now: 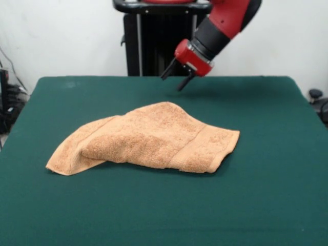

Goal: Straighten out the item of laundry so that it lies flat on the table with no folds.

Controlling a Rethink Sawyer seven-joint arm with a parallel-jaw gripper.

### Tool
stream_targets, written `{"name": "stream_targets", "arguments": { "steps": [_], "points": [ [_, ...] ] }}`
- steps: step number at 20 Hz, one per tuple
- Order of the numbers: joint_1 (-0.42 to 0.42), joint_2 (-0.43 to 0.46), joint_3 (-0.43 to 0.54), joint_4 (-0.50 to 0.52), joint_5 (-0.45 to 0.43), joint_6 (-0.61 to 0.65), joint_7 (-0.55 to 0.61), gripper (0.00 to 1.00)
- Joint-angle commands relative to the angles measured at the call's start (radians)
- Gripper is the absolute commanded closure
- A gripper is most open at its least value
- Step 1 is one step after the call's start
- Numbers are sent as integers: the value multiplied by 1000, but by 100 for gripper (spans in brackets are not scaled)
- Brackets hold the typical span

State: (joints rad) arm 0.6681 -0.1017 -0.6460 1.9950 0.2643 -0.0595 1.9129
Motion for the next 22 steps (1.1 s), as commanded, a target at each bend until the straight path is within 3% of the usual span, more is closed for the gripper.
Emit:
{"name": "stream_targets", "arguments": {
  "steps": [1, 22],
  "points": [
    [31, 50, 109, -129, 147, -64, 255, 0],
    [111, 98, 146, -250, 399, -4, 255, 0]
  ]
}}
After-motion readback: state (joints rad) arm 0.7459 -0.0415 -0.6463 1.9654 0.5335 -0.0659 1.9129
